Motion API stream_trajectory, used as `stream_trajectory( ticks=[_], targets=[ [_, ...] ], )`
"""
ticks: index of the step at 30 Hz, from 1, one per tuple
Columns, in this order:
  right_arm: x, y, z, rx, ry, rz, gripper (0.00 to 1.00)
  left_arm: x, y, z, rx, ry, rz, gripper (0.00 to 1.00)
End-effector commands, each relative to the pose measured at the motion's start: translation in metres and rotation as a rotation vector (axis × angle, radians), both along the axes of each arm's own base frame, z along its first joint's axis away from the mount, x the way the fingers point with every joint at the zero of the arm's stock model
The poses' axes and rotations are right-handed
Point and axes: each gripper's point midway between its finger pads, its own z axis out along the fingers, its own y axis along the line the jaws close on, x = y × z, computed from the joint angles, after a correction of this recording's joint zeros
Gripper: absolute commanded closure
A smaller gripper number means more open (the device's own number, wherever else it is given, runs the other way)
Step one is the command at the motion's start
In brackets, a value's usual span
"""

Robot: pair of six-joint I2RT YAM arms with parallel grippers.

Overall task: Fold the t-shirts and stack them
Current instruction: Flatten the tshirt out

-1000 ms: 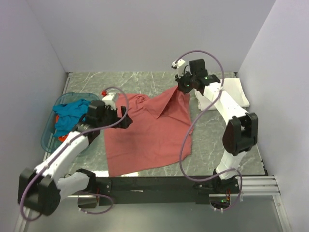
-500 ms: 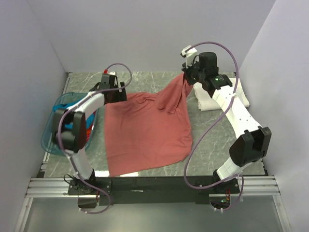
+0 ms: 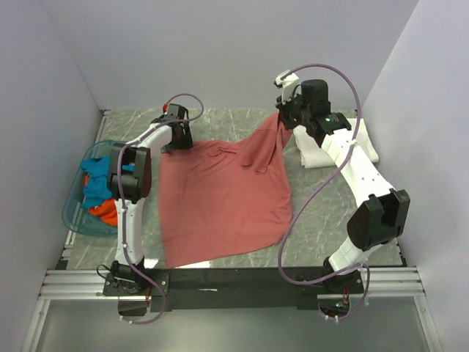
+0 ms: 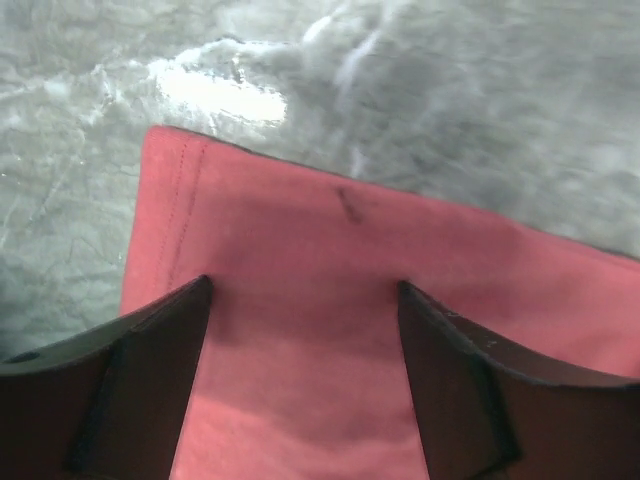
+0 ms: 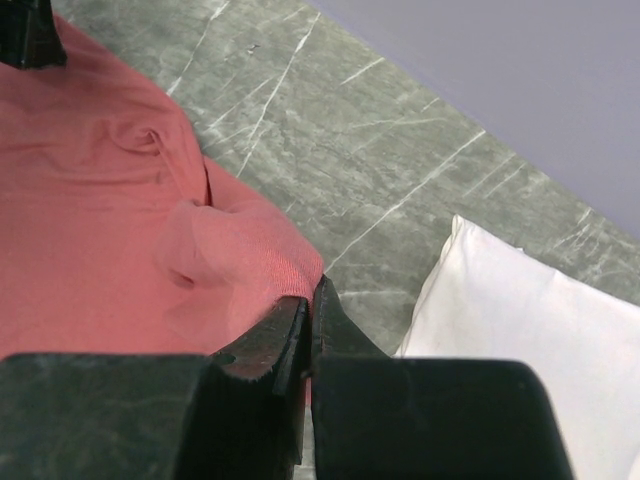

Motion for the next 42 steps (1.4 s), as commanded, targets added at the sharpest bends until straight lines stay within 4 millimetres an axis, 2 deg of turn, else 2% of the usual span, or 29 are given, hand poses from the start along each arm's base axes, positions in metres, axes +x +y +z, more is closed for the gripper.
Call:
stream_trajectory(
  ticks=[1, 6, 7, 9, 10, 12, 13, 15, 16, 17, 18, 19, 21, 22, 24, 25, 26, 27, 29, 30, 33, 34, 35, 36, 37, 38, 39, 40, 42],
  targets=[
    [0.006, -0.001, 0.013, 0.028, -0.046, -0.006, 1.0, -0.005, 0.01, -0.005, 0.075, 0.057, 0.024, 0.26],
    [0.008, -0.005, 0.01, 0.038, -0.035, -0.013, 1.0, -0.025, -0.008, -0.033, -0.003, 0.157, -0.079, 0.53],
    [0.008, -0.004, 0.012, 0.04, -0.036, -0.008, 1.0, -0.026, -0.012, -0.034, -0.019, 0.159, -0.093, 0.66],
    [0.009, -0.005, 0.013, 0.038, -0.033, -0.007, 1.0, -0.026, -0.021, -0.033, -0.063, 0.15, -0.133, 0.86],
    [0.008, -0.006, 0.013, 0.034, -0.031, -0.004, 1.0, -0.022, -0.023, -0.022, -0.071, 0.116, -0.138, 1.0],
    [0.009, -0.004, 0.021, 0.033, -0.046, 0.011, 1.0, -0.017, -0.026, -0.004, -0.09, 0.063, -0.144, 1.0],
    [0.01, -0.004, 0.029, 0.031, -0.062, 0.018, 1.0, -0.005, -0.029, 0.033, -0.105, -0.04, -0.148, 1.0],
    [0.011, -0.002, 0.037, 0.032, -0.076, 0.031, 1.0, 0.007, -0.029, 0.078, -0.115, -0.16, -0.14, 1.0],
    [0.013, -0.002, 0.051, 0.029, -0.103, 0.037, 1.0, 0.016, -0.024, 0.125, -0.115, -0.282, -0.122, 1.0],
    [0.015, -0.001, 0.058, 0.028, -0.119, 0.039, 1.0, 0.022, -0.024, 0.152, -0.125, -0.354, -0.111, 1.0],
    [0.021, -0.003, 0.061, 0.017, -0.128, 0.03, 1.0, 0.024, -0.022, 0.196, -0.137, -0.452, -0.102, 1.0],
    [0.025, -0.003, 0.082, 0.015, -0.175, 0.025, 1.0, 0.028, -0.017, 0.222, -0.146, -0.523, -0.084, 1.0],
    [0.038, -0.007, 0.09, 0.001, -0.202, -0.003, 1.0, 0.032, -0.01, 0.272, -0.165, -0.639, -0.047, 1.0],
    [0.043, -0.01, 0.116, 0.006, -0.266, -0.018, 1.0, 0.034, -0.004, 0.289, -0.176, -0.68, -0.03, 1.0],
    [0.056, -0.012, 0.128, 0.008, -0.298, -0.038, 1.0, 0.035, 0.001, 0.337, -0.197, -0.796, -0.015, 1.0],
    [0.057, -0.017, 0.161, 0.025, -0.366, -0.06, 1.0, 0.034, 0.004, 0.354, -0.205, -0.837, -0.014, 1.0],
    [0.062, -0.019, 0.169, 0.03, -0.387, -0.07, 1.0, 0.033, 0.004, 0.378, -0.221, -0.906, -0.021, 1.0],
    [0.061, -0.023, 0.185, 0.039, -0.424, -0.081, 1.0, 0.021, 0.004, 0.411, -0.238, -0.979, -0.034, 1.0],
    [0.05, -0.032, 0.229, 0.076, -0.528, -0.095, 1.0, 0.006, 0.004, 0.448, -0.253, -1.07, -0.053, 1.0],
    [0.043, -0.035, 0.244, 0.092, -0.563, -0.095, 1.0, -0.012, 0.004, 0.479, -0.267, -1.145, -0.076, 1.0],
    [0.01, -0.045, 0.275, 0.127, -0.647, -0.058, 1.0, -0.056, 0.007, 0.516, -0.271, -1.248, -0.12, 1.0],
    [0.013, -0.045, 0.254, 0.113, -0.623, -0.044, 1.0, -0.067, 0.007, 0.517, -0.263, -1.258, -0.134, 1.0],
    [-0.012, -0.046, 0.264, 0.11, -0.656, -0.009, 1.0, -0.077, 0.008, 0.515, -0.26, -1.261, -0.144, 1.0],
    [-0.021, -0.047, 0.257, 0.093, -0.654, 0.016, 1.0, -0.096, 0.01, 0.503, -0.254, -1.25, -0.153, 1.0],
    [-0.018, -0.046, 0.213, 0.04, -0.591, 0.05, 1.0, -0.105, 0.007, 0.496, -0.252, -1.242, -0.184, 1.0],
    [-0.045, -0.04, 0.212, 0.026, -0.61, 0.123, 1.0, -0.115, 0.007, 0.485, -0.251, -1.226, -0.194, 1.0],
    [-0.054, -0.042, 0.195, -0.039, -0.609, 0.171, 1.0, -0.132, 0.008, 0.463, -0.253, -1.191, -0.205, 1.0],
    [-0.061, -0.04, 0.139, -0.069, -0.499, 0.217, 1.0, -0.141, 0.005, 0.446, -0.26, -1.149, -0.225, 1.0],
    [-0.1, -0.036, 0.11, -0.174, -0.492, 0.371, 1.0, -0.17, 0.001, 0.405, -0.284, -1.073, -0.261, 1.0]
  ],
)
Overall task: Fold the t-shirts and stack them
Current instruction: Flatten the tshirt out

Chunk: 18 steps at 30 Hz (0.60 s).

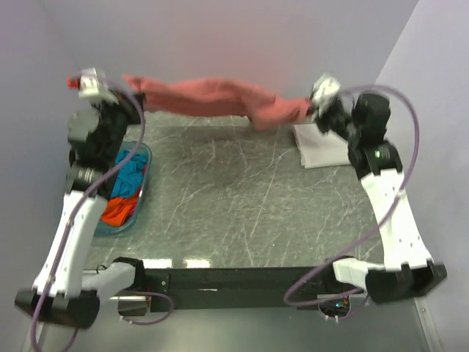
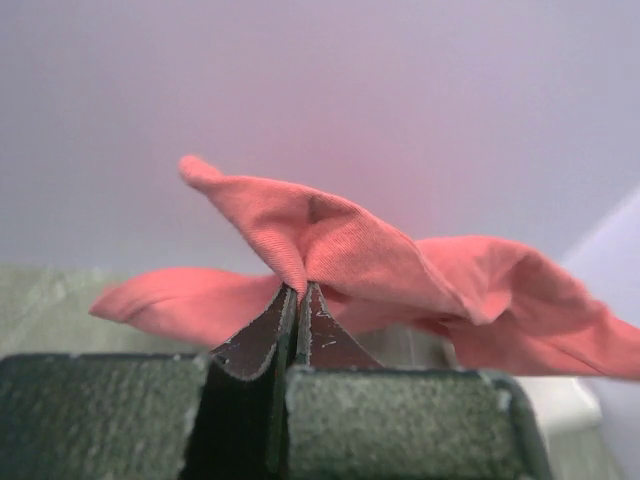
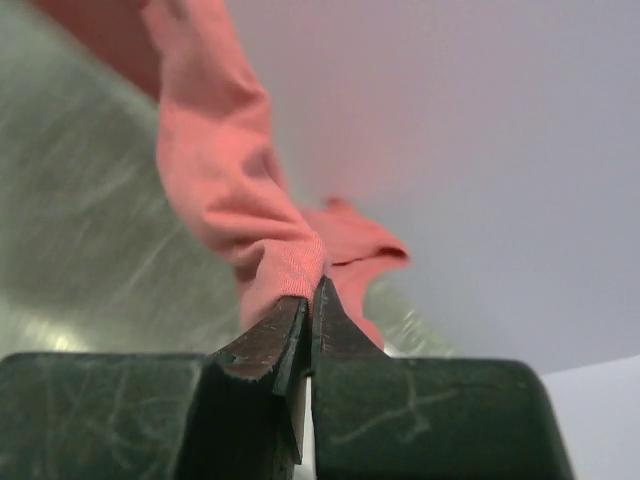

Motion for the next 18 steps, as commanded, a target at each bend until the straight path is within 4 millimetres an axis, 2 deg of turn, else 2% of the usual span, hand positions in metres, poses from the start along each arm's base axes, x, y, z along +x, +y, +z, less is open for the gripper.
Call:
stream_trajectory(
  ticks=[1, 2, 3, 4, 5, 6, 7, 8, 9, 10, 12, 13, 14, 15, 16, 18],
  targets=[
    [-0.059, 0.015, -0.089, -0.221, 0.11, 0.262, 1.0, -0.037, -0.022, -0.07, 0.042, 0.126, -0.156, 1.0],
    [-0.082, 0.012, -0.098, -0.254, 0.107, 0.285, 1.0, -0.045, -0.028, -0.115, 0.043, 0.214, -0.194, 1.0],
    [-0.095, 0.01, -0.117, -0.325, 0.107, 0.332, 1.0, -0.068, -0.031, -0.119, 0.039, 0.206, -0.234, 1.0],
    [-0.123, 0.006, -0.168, -0.356, 0.257, 0.379, 1.0, -0.08, -0.037, -0.139, 0.02, 0.253, -0.276, 1.0],
    [-0.143, 0.003, -0.182, -0.389, 0.274, 0.403, 1.0, -0.095, -0.042, -0.19, 0.012, 0.389, -0.321, 1.0],
    [-0.16, 0.0, -0.216, -0.443, 0.329, 0.458, 1.0, -0.112, -0.043, -0.2, -0.003, 0.407, -0.34, 1.0],
    [-0.183, -0.005, -0.238, -0.462, 0.412, 0.487, 1.0, -0.123, -0.045, -0.217, -0.036, 0.457, -0.356, 1.0],
    [-0.196, -0.009, -0.248, -0.487, 0.428, 0.498, 1.0, -0.138, -0.047, -0.253, -0.054, 0.568, -0.375, 0.99],
    [-0.215, -0.012, -0.269, -0.506, 0.488, 0.533, 1.0, -0.153, -0.055, -0.254, -0.081, 0.572, -0.428, 1.0],
    [-0.223, -0.018, -0.275, -0.536, 0.492, 0.524, 1.0, -0.161, -0.059, -0.26, -0.114, 0.597, -0.454, 1.0],
    [-0.235, -0.023, -0.286, -0.562, 0.519, 0.53, 1.0, -0.178, -0.068, -0.26, -0.14, 0.642, -0.509, 0.99],
    [-0.243, -0.025, -0.288, -0.57, 0.54, 0.535, 1.0, -0.181, -0.07, -0.256, -0.15, 0.649, -0.522, 1.0],
    [-0.248, -0.026, -0.287, -0.58, 0.532, 0.537, 0.98, -0.184, -0.07, -0.242, -0.144, 0.631, -0.53, 0.99],
    [-0.254, -0.027, -0.286, -0.583, 0.541, 0.547, 0.98, -0.189, -0.068, -0.247, -0.137, 0.683, -0.514, 1.0],
    [-0.257, -0.026, -0.284, -0.582, 0.535, 0.552, 0.98, -0.191, -0.066, -0.233, -0.13, 0.668, -0.51, 1.0],
    [-0.263, -0.026, -0.28, -0.579, 0.54, 0.56, 0.98, -0.2, -0.059, -0.239, -0.133, 0.734, -0.462, 1.0]
  ],
)
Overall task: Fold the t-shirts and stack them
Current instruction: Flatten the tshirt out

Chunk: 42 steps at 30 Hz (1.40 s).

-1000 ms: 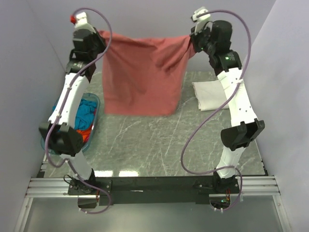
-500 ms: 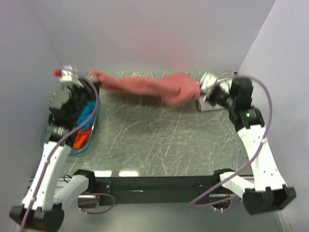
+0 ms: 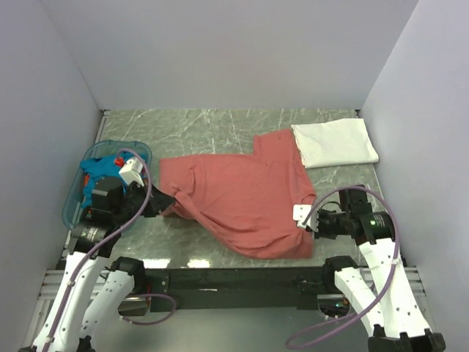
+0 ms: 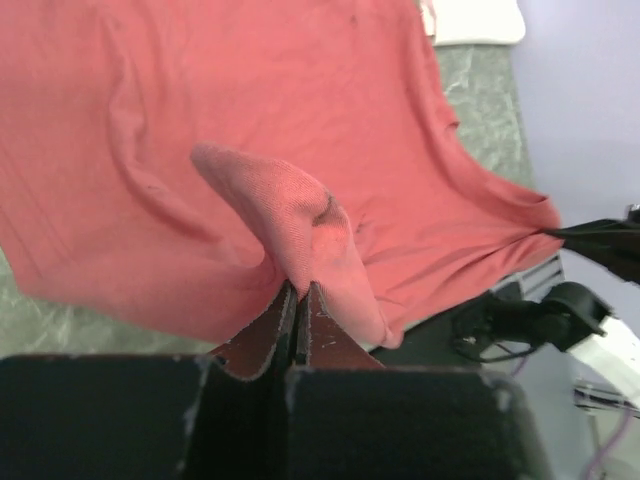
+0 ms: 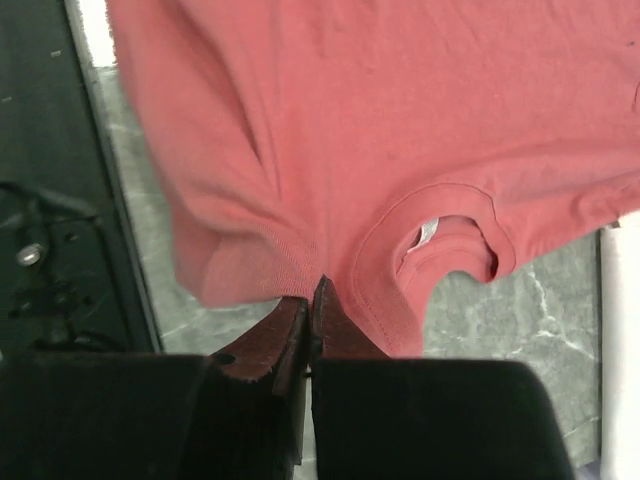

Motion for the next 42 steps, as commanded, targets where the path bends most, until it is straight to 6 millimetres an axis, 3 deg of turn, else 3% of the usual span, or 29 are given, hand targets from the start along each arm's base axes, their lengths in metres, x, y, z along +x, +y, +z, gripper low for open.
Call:
stream_trajectory(
  ticks=[1, 3, 4, 5, 6, 7, 8, 11, 12, 13, 14, 15, 17, 18, 20, 21, 22, 23, 24, 25, 26, 28, 30, 33, 36, 42],
  targets=[
    [-0.017, -0.001, 0.011, -0.014, -0.005, 0.052, 0.98, -0.021, 0.003, 0.031, -0.023, 0.018, 0.013, 1.0],
    [-0.021, -0.001, 0.011, -0.014, 0.005, 0.062, 0.98, -0.034, 0.008, 0.028, -0.028, 0.053, 0.04, 1.0],
    [-0.022, -0.002, 0.01, -0.018, 0.009, 0.063, 0.93, -0.039, 0.009, 0.025, -0.029, 0.068, 0.05, 1.0],
    [-0.022, -0.004, 0.009, -0.032, 0.008, 0.06, 0.83, -0.046, 0.01, 0.025, -0.035, 0.067, 0.053, 0.99],
    [-0.023, -0.006, 0.006, -0.045, 0.015, 0.06, 0.66, -0.051, 0.01, 0.022, -0.039, 0.084, 0.05, 0.98],
    [-0.023, -0.008, 0.006, -0.057, 0.014, 0.056, 0.48, -0.059, 0.009, 0.015, -0.045, 0.121, 0.038, 0.91],
    [-0.023, -0.009, 0.006, -0.063, 0.013, 0.056, 0.44, -0.065, 0.009, 0.015, -0.051, 0.122, 0.029, 0.73],
    [-0.015, -0.017, 0.019, -0.102, -0.034, 0.027, 0.41, -0.077, 0.013, 0.027, -0.051, 0.085, 0.037, 0.49],
    [-0.01, -0.017, 0.03, -0.101, -0.069, 0.018, 0.4, -0.078, 0.016, 0.035, -0.04, 0.053, 0.044, 0.35],
    [-0.006, -0.018, 0.034, -0.1, -0.079, 0.005, 0.39, -0.081, 0.02, 0.056, -0.035, -0.013, 0.054, 0.3],
    [-0.001, -0.018, 0.038, -0.083, -0.08, -0.034, 0.39, -0.078, 0.027, 0.065, -0.014, -0.048, 0.089, 0.22],
    [0.02, -0.016, 0.05, -0.057, -0.155, -0.076, 0.39, -0.076, 0.03, 0.073, 0.003, -0.09, 0.096, 0.19],
    [0.041, -0.014, 0.048, 0.008, -0.129, -0.212, 0.35, -0.063, 0.033, 0.093, 0.008, -0.174, 0.12, 0.17],
    [0.068, -0.011, 0.059, 0.058, -0.194, -0.268, 0.33, -0.056, 0.032, 0.094, 0.012, -0.187, 0.121, 0.17],
    [0.091, -0.003, 0.044, 0.146, -0.055, -0.405, 0.32, -0.032, 0.027, 0.081, 0.023, -0.16, 0.117, 0.18],
    [0.107, 0.001, 0.045, 0.183, -0.036, -0.45, 0.32, -0.014, 0.025, 0.089, 0.012, -0.211, 0.126, 0.18],
    [0.119, 0.004, 0.023, 0.181, 0.083, -0.496, 0.36, 0.0, 0.022, 0.078, 0.014, -0.202, 0.124, 0.18],
    [0.127, 0.009, 0.023, 0.23, 0.151, -0.558, 0.39, 0.02, 0.018, 0.067, 0.026, -0.171, 0.121, 0.17],
    [0.137, 0.012, 0.02, 0.249, 0.186, -0.584, 0.41, 0.041, 0.018, 0.068, 0.036, -0.206, 0.142, 0.17],
    [0.144, 0.013, 0.002, 0.245, 0.269, -0.618, 0.44, 0.055, 0.019, 0.059, 0.061, -0.182, 0.156, 0.18],
    [0.152, 0.014, 0.003, 0.266, 0.297, -0.662, 0.45, 0.076, 0.018, 0.035, 0.102, -0.098, 0.158, 0.2],
    [0.169, 0.001, -0.009, 0.257, 0.313, -0.742, 0.45, 0.105, 0.021, 0.01, 0.175, -0.022, 0.176, 0.22],
    [0.185, -0.024, -0.016, 0.228, 0.275, -0.862, 0.45, 0.115, 0.018, -0.001, 0.195, 0.0, 0.16, 0.24],
    [0.196, -0.061, -0.051, 0.159, 0.304, -1.003, 0.45, 0.123, 0.022, -0.013, 0.233, 0.0, 0.162, 0.24],
    [0.2, -0.076, -0.08, 0.099, 0.361, -1.049, 0.46, 0.125, 0.035, -0.015, 0.303, -0.028, 0.196, 0.23],
    [0.208, -0.076, -0.103, 0.08, 0.447, -1.058, 0.47, 0.122, 0.044, -0.037, 0.359, -0.012, 0.204, 0.2]
  ],
)
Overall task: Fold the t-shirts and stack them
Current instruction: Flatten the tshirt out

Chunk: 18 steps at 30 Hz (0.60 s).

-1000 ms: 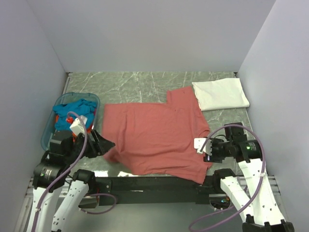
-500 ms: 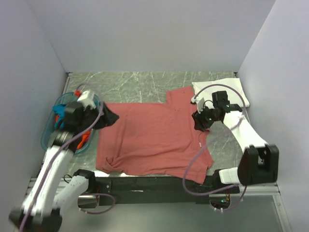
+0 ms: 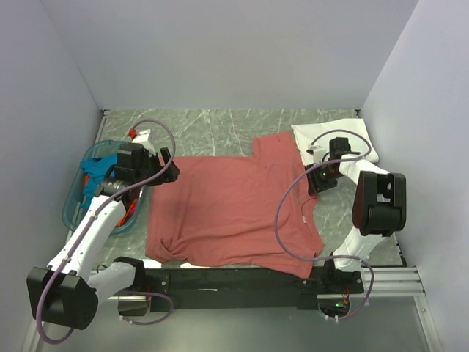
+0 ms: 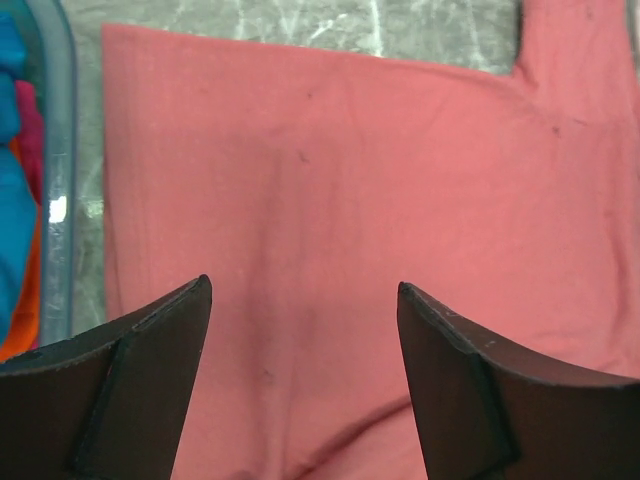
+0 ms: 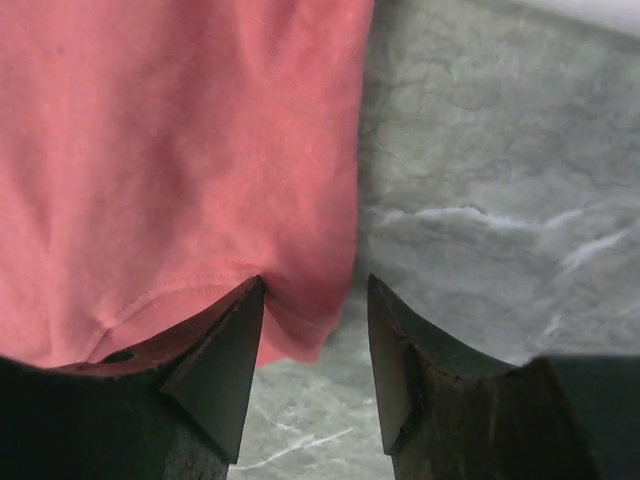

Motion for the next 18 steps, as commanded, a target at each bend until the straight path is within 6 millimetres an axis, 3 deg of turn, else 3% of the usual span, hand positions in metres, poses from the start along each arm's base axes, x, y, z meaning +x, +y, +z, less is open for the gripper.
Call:
stream_trajectory(
  ticks=[1, 5, 9, 11, 18],
  targets=[
    [0.026, 0.0, 0.011, 0.009, -0.041, -0.02, 0.49, 0.007, 0.008, -0.013, 0.059, -0.017, 0.009, 0.2],
    [0.032, 0.006, 0.008, 0.044, 0.0, -0.008, 0.58, 0.018, 0.01, -0.023, 0.054, 0.012, 0.034, 0.2],
    [0.036, -0.001, 0.011, 0.011, -0.005, -0.012, 0.9, 0.028, 0.006, -0.025, 0.04, 0.041, 0.039, 0.22],
    [0.04, -0.009, 0.018, -0.019, -0.035, -0.026, 0.99, 0.031, 0.005, -0.026, 0.041, 0.041, 0.037, 0.22],
    [0.06, -0.038, 0.046, -0.06, -0.106, -0.079, 1.0, 0.033, 0.01, -0.032, 0.051, 0.054, 0.04, 0.22]
  ],
)
